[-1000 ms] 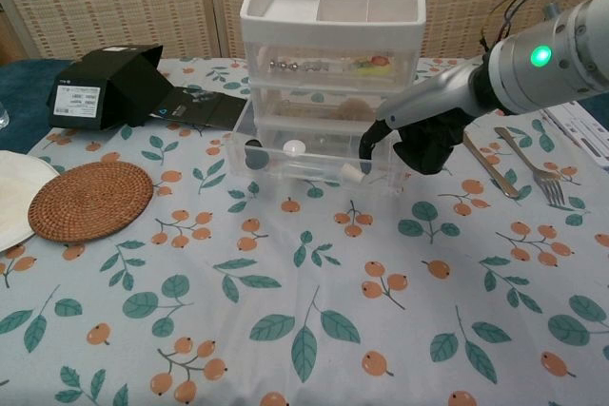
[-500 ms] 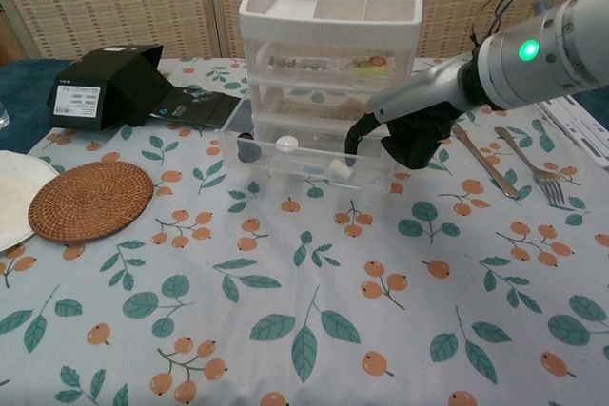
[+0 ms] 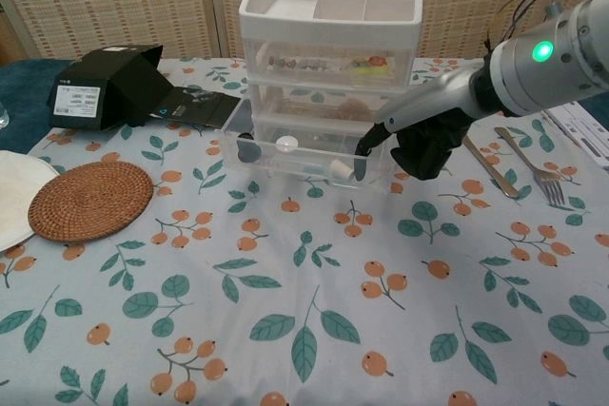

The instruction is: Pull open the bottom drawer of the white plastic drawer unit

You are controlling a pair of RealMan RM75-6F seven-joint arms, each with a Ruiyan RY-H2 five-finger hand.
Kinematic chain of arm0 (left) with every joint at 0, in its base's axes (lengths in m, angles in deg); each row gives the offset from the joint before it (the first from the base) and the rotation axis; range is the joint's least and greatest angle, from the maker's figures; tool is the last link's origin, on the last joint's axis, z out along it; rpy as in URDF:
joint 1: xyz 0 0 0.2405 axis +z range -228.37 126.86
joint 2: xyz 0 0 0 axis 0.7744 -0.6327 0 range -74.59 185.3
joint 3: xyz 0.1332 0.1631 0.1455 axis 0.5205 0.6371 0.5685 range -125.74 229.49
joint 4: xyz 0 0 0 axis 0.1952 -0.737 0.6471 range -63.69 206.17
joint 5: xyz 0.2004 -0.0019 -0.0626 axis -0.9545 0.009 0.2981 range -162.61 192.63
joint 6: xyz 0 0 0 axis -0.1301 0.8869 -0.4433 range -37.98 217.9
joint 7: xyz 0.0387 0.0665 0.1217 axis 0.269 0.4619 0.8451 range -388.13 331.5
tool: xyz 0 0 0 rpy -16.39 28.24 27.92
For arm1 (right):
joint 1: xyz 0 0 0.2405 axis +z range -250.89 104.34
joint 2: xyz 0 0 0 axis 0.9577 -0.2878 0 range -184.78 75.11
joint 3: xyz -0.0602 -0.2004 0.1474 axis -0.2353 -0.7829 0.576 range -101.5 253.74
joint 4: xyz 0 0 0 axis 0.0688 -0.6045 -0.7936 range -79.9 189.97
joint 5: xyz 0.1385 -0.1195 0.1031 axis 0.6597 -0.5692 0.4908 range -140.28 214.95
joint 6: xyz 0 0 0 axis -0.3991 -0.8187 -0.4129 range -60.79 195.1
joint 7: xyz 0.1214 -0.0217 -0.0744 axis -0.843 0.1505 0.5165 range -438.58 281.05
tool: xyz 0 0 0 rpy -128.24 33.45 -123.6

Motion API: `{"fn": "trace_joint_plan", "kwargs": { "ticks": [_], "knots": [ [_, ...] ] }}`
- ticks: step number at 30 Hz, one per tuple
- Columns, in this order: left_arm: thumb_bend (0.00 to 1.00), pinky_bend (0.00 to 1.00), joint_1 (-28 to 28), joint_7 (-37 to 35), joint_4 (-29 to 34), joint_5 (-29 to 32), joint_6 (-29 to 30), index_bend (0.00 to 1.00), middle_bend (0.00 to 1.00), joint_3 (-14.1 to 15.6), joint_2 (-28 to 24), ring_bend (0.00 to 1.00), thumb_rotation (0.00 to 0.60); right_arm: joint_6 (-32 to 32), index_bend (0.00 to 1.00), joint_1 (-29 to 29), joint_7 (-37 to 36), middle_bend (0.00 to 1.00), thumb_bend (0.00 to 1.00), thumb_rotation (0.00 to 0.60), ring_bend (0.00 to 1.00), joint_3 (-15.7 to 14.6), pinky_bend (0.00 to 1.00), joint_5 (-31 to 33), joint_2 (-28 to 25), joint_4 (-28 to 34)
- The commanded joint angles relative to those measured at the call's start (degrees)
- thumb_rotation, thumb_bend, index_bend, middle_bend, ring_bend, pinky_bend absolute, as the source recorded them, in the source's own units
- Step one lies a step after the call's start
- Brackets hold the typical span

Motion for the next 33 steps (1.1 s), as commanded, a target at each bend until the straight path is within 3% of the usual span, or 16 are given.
{"fn": "trace_joint_plan", "kwargs": {
  "ticks": [1, 19, 33],
  "knots": [
    [0.17, 0.07, 0.1, 0.0, 0.1, 0.0, 0.1, 0.14, 0.07, 0.0, -0.1, 0.11, 0.6, 0.3, 0.18, 0.1, -1.0, 0.93, 0.96, 0.6, 1.0, 0.5, 1.0, -0.4, 0.7, -0.9],
    [0.17, 0.07, 0.3, -0.1, -0.1, 0.3, 0.0, 0.14, 0.07, 0.1, -0.1, 0.11, 0.6, -1.3, 0.18, 0.7, -3.7, 0.93, 0.96, 0.6, 1.0, 0.6, 1.0, 0.0, 2.8, -4.7],
    [0.17, 0.07, 0.2, 0.1, 0.1, 0.0, 0.1, 0.14, 0.07, 0.0, -0.2, 0.11, 0.6, -5.3, 0.18, -0.7, -5.1, 0.9, 0.88, 0.6, 1.0, 4.2, 1.0, -5.2, -2.6, 0.0]
  ]
}}
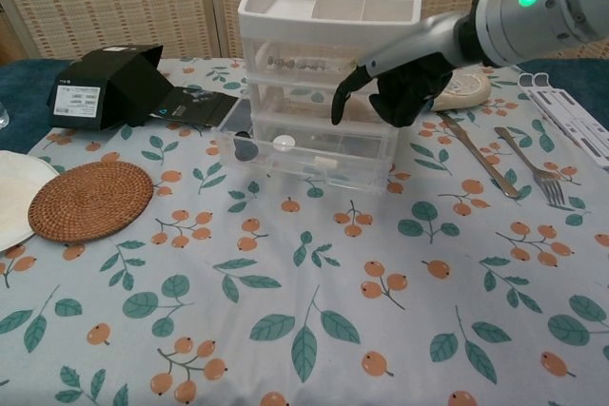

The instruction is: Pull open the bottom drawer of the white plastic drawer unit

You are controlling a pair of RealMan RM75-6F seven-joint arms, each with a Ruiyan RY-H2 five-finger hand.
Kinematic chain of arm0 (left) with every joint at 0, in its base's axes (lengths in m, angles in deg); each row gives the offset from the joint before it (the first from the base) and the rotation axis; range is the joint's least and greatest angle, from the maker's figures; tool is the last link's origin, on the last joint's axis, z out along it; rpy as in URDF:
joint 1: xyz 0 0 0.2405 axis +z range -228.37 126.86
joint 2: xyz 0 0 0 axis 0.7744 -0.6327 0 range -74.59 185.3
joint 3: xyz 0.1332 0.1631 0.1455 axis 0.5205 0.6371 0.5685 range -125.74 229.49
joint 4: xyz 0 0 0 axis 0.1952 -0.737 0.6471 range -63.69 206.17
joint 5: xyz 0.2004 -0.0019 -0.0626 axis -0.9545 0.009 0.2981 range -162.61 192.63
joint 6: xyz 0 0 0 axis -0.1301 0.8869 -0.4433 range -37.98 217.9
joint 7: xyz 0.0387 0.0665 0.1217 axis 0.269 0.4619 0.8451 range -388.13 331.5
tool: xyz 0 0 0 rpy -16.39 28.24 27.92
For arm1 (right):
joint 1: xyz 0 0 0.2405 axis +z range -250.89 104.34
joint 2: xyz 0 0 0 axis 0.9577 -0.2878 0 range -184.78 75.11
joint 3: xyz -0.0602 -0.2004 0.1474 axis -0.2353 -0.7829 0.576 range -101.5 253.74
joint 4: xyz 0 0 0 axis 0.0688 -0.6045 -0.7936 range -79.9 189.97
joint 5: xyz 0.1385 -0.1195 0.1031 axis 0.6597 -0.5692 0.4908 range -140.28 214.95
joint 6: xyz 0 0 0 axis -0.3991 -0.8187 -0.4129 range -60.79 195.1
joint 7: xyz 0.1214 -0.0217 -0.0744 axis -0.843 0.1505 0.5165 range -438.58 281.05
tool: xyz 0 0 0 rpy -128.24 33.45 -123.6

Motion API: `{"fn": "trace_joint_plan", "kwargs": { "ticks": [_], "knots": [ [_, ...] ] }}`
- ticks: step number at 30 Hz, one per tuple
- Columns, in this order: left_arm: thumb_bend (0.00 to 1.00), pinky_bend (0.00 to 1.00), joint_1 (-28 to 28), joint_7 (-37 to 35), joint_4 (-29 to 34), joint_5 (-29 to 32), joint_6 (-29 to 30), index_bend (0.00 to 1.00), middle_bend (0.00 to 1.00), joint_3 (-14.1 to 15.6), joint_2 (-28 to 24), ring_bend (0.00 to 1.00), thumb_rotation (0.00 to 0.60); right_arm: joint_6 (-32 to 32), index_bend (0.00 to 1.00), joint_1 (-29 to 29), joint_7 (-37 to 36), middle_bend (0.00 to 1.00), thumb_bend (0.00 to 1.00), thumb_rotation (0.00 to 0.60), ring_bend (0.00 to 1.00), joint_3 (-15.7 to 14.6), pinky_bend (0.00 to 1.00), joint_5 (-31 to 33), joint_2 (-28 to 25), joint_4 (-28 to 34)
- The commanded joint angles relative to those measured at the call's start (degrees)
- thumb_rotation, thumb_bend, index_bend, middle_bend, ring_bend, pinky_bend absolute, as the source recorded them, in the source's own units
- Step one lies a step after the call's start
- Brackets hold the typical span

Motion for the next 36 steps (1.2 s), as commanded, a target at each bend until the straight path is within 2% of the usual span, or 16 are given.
{"fn": "trace_joint_plan", "kwargs": {
  "ticks": [1, 4, 9, 14, 18, 22, 28, 32, 36],
  "knots": [
    [0.17, 0.07, 0.1, 0.0, 0.1, 0.0, 0.0, 0.14, 0.07, 0.0, -0.1, 0.11, 0.6, -1.4, 0.18, -0.5, 0.2, 0.89, 0.88, 0.6, 1.0, 1.2, 1.0, -1.9, -0.5, 0.2],
    [0.17, 0.07, 0.2, 0.0, 0.2, 0.1, 0.2, 0.14, 0.07, 0.1, -0.1, 0.11, 0.6, -2.6, 0.18, -0.7, 1.4, 0.86, 0.82, 0.6, 1.0, 1.7, 1.0, -4.1, -0.3, -0.4],
    [0.17, 0.07, 0.4, -0.1, 0.2, 0.1, 0.4, 0.14, 0.07, 0.1, -0.1, 0.11, 0.6, -3.3, 0.18, -1.3, 2.9, 0.8, 0.59, 0.6, 0.88, 2.4, 1.0, -8.2, 0.4, -1.4],
    [0.17, 0.07, 0.5, -0.1, 0.3, 0.0, 0.6, 0.14, 0.07, 0.1, -0.1, 0.11, 0.6, -6.1, 0.19, -2.3, 6.2, 0.78, 0.4, 0.6, 0.87, 2.6, 1.0, -14.3, 2.2, -3.7],
    [0.17, 0.07, 0.6, -0.2, 0.4, -0.1, 0.9, 0.14, 0.07, 0.1, -0.2, 0.11, 0.6, -6.9, 0.19, -2.7, 8.0, 0.77, 0.26, 0.6, 0.87, 3.0, 1.0, -16.3, 3.5, -5.2],
    [0.17, 0.07, 0.8, -0.3, 0.5, 0.0, 1.0, 0.14, 0.07, 0.1, -0.3, 0.11, 0.6, -7.7, 0.19, -3.4, 8.3, 0.75, 0.19, 0.6, 0.85, 4.0, 1.0, -16.8, 4.9, -6.0],
    [0.17, 0.07, 0.9, -0.3, 0.5, -0.1, 1.2, 0.14, 0.07, 0.2, -0.2, 0.11, 0.6, -9.0, 0.19, -4.6, 9.2, 0.73, 0.28, 0.6, 0.83, 5.0, 1.0, -17.5, 6.7, -6.1],
    [0.17, 0.07, 1.0, -0.3, 0.5, -0.2, 1.3, 0.14, 0.07, 0.2, -0.2, 0.11, 0.6, -9.4, 0.19, -5.1, 10.2, 0.73, 0.15, 0.6, 0.84, 5.5, 1.0, -17.3, 7.5, -6.8],
    [0.17, 0.07, 1.0, -0.3, 0.4, -0.3, 1.3, 0.14, 0.07, 0.2, -0.2, 0.11, 0.6, -10.1, 0.19, -5.5, 11.2, 0.8, 0.06, 0.6, 0.95, 6.0, 1.0, -17.5, 8.4, -7.7]
  ]
}}
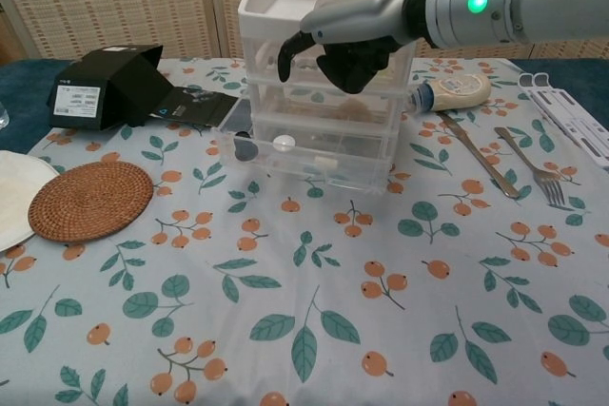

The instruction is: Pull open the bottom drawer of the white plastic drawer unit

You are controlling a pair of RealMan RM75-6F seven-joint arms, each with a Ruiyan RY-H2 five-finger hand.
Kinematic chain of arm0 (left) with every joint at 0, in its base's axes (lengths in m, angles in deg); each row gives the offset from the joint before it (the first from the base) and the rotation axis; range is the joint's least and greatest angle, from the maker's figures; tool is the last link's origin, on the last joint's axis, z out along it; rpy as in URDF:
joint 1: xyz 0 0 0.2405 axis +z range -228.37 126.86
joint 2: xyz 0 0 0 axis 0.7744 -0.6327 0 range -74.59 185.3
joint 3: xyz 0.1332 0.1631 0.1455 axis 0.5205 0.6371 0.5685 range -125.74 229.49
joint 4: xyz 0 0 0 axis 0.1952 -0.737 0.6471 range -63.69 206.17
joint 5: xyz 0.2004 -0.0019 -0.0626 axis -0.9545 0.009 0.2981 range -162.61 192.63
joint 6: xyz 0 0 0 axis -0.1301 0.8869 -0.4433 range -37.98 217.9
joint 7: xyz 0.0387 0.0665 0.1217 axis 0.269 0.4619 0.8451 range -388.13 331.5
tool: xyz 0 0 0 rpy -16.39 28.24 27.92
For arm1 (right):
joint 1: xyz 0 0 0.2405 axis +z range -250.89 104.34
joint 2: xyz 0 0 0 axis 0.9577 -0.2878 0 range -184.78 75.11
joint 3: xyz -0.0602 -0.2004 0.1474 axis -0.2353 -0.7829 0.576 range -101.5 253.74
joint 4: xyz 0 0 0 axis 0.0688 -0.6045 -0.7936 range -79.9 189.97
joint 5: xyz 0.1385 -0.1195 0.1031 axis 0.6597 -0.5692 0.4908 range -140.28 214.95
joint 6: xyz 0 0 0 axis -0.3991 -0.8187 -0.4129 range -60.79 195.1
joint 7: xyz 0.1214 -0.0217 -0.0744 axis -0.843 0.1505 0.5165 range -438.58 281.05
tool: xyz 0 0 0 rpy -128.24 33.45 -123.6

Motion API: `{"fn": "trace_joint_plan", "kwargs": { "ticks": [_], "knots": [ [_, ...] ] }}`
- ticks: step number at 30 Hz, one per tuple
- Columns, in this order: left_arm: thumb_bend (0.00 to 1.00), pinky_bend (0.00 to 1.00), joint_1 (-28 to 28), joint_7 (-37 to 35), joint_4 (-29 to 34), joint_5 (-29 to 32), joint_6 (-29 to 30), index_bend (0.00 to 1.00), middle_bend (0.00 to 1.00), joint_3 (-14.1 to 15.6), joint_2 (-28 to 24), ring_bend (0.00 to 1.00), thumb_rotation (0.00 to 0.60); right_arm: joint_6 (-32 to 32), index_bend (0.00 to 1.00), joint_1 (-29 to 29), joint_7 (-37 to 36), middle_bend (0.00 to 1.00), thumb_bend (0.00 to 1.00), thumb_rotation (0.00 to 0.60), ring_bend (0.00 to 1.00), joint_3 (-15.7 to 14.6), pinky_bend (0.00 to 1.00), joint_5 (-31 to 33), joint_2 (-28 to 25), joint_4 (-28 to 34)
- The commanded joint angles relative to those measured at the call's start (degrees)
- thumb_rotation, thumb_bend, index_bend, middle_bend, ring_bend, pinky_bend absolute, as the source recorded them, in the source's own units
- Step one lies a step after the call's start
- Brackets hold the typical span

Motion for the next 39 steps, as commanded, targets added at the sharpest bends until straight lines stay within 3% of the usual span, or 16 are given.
{"fn": "trace_joint_plan", "kwargs": {
  "ticks": [1, 14, 19, 39],
  "knots": [
    [0.17, 0.07, 0.0, 0.1, 0.0, 0.0, -0.1, 0.14, 0.07, 0.0, 0.0, 0.11, 0.6, 0.0, 0.19, -0.3, 0.4, 0.81, 0.05, 0.6, 0.97, 0.4, 1.0, -0.3, 0.5, -0.6],
    [0.17, 0.07, 0.2, 0.2, -0.1, 0.1, -0.1, 0.14, 0.07, 0.1, 0.1, 0.11, 0.6, 1.0, 0.19, -0.7, 1.5, 0.95, 0.11, 0.6, 1.0, 1.9, 1.0, -2.3, 2.8, -2.9],
    [0.17, 0.07, 0.3, 0.0, -0.4, 0.3, -0.1, 0.14, 0.07, 0.0, 0.1, 0.11, 0.6, 2.1, 0.19, -0.6, 2.0, 0.95, 0.21, 0.6, 1.0, 2.0, 1.0, -3.6, 3.2, -4.4],
    [0.17, 0.07, 0.5, 0.3, -0.5, 0.8, -0.4, 0.14, 0.07, 0.0, 0.5, 0.11, 0.6, 11.3, 0.29, 0.6, -1.2, 0.96, 0.2, 0.6, 1.0, 0.9, 1.0, -11.3, 3.7, -9.8]
  ]
}}
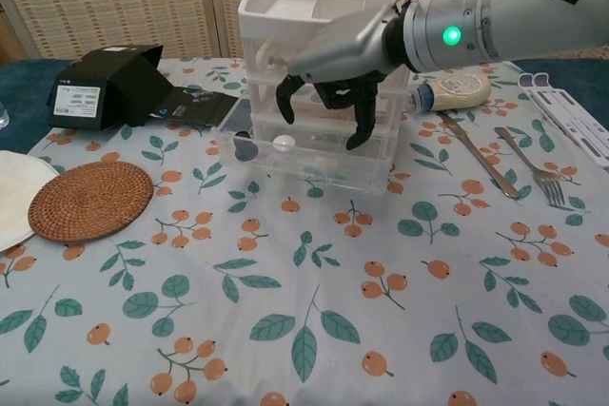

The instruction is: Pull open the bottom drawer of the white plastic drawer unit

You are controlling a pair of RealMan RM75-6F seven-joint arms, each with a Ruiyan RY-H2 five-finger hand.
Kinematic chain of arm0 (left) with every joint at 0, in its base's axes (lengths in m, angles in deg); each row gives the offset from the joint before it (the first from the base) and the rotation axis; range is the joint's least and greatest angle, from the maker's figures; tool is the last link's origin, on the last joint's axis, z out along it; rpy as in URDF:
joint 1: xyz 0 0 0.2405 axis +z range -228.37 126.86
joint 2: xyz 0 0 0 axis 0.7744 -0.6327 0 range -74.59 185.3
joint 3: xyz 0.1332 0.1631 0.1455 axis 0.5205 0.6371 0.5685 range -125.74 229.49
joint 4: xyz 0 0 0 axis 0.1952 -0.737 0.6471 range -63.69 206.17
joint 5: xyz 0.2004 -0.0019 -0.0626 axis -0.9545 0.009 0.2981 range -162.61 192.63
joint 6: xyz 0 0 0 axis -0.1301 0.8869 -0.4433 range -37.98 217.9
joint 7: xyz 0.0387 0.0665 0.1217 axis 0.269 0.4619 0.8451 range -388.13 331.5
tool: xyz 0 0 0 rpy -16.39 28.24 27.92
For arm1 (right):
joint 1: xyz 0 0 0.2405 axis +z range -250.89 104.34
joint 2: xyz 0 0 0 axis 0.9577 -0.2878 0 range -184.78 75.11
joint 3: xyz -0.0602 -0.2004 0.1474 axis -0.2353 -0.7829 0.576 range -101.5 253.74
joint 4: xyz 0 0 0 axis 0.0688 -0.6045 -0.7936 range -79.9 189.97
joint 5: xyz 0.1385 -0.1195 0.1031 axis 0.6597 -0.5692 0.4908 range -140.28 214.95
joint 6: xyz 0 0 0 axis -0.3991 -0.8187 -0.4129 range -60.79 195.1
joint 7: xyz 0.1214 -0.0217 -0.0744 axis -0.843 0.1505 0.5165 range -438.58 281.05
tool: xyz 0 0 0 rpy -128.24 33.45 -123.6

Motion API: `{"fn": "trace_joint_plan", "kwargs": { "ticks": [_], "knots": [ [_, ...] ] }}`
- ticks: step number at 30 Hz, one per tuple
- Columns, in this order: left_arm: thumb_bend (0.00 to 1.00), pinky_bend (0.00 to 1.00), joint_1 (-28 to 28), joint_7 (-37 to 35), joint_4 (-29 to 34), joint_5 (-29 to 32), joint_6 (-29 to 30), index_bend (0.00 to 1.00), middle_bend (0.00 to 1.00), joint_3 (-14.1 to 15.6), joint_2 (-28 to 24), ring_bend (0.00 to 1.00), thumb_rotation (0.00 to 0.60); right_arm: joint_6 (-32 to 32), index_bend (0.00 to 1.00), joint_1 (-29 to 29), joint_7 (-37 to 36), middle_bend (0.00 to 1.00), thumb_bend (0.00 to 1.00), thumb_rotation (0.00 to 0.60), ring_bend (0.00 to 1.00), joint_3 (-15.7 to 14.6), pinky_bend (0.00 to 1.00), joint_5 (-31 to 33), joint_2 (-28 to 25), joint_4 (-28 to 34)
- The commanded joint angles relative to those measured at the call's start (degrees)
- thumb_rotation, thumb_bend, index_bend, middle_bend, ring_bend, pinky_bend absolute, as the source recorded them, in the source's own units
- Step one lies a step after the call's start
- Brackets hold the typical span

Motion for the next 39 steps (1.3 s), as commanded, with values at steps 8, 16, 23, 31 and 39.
{"fn": "trace_joint_plan", "kwargs": {
  "ticks": [8, 16, 23, 31, 39],
  "knots": [
    [0.17, 0.07, 0.3, 0.2, 0.2, 0.3, 0.1, 0.14, 0.07, 0.0, -0.2, 0.11, 0.6, 1.3, 0.29, -0.7, -4.6, 0.96, 0.2, 0.6, 1.0, -0.1, 1.0, -7.2, 2.3, -4.8],
    [0.17, 0.07, 0.6, 0.2, 0.3, 0.6, 0.4, 0.14, 0.07, -0.1, -0.3, 0.11, 0.6, 1.3, 0.3, -1.2, -11.7, 0.95, 0.2, 0.6, 1.0, -0.7, 1.0, -16.5, 3.9, -9.1],
    [0.17, 0.07, 0.7, 0.3, 0.6, 0.7, 0.4, 0.14, 0.07, -0.1, -0.5, 0.11, 0.6, 0.1, 0.31, -1.1, -18.8, 0.95, 0.2, 0.6, 1.0, -2.1, 1.0, -24.1, 5.1, -12.7],
    [0.17, 0.07, 0.5, 0.7, 1.0, 0.7, 0.3, 0.14, 0.07, -0.3, -0.7, 0.11, 0.6, -2.5, 0.32, -0.7, -26.9, 0.95, 0.2, 0.6, 1.0, -4.1, 1.0, -30.9, 6.6, -16.9],
    [0.17, 0.07, 0.5, 1.1, 1.4, 0.8, 0.2, 0.14, 0.07, -0.4, -0.7, 0.11, 0.6, -4.5, 0.34, 0.0, -33.0, 0.95, 0.2, 0.6, 1.0, -5.8, 1.0, -35.1, 7.4, -20.0]
  ]
}}
